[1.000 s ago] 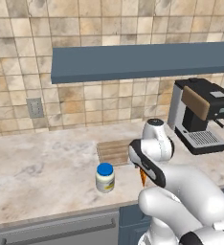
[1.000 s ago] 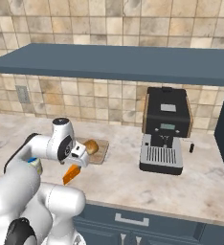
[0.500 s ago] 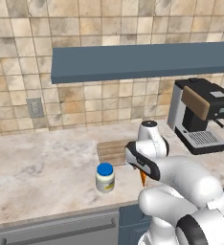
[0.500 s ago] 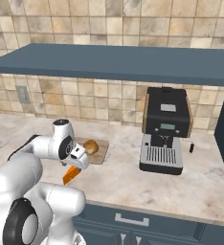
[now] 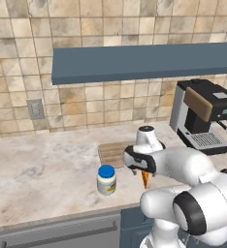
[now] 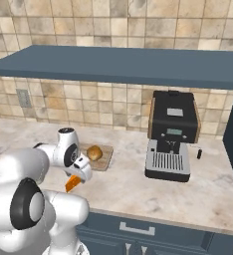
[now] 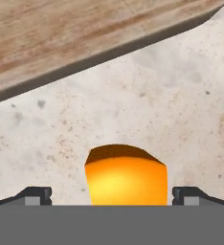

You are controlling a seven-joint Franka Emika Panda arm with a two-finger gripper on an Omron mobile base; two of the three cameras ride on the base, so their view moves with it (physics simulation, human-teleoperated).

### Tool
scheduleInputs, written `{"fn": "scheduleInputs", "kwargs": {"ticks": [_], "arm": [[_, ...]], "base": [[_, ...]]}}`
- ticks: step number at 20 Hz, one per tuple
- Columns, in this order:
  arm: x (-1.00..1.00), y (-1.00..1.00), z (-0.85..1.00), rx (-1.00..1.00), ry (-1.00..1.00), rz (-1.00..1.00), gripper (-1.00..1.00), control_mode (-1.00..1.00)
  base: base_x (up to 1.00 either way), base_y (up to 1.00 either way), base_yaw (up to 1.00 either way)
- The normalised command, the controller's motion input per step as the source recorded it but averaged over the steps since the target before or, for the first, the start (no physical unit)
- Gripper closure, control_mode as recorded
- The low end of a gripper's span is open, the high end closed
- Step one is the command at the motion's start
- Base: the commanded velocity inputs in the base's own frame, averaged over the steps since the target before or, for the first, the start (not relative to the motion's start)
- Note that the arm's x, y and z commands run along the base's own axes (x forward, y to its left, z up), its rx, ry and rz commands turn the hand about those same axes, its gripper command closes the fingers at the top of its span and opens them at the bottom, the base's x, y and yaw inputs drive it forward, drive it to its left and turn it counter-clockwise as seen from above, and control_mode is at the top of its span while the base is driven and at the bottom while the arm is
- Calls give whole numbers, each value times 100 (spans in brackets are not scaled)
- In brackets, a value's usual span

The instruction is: Retrieve the reheated potato from the microwave, then place the potato, cheese, and condiment on the cutting board.

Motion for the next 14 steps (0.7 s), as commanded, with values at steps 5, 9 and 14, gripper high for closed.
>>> {"fn": "scheduleInputs", "kwargs": {"ticks": [5, 9, 14], "arm": [[0, -1, -15, 0, 3, -5, 100, -100], [-2, 0, 9, 0, 0, 0, 100, -100], [-7, 0, 23, 0, 0, 1, 100, -100]], "base": [[0, 0, 0], [0, 0, 0], [0, 0, 0]]}}
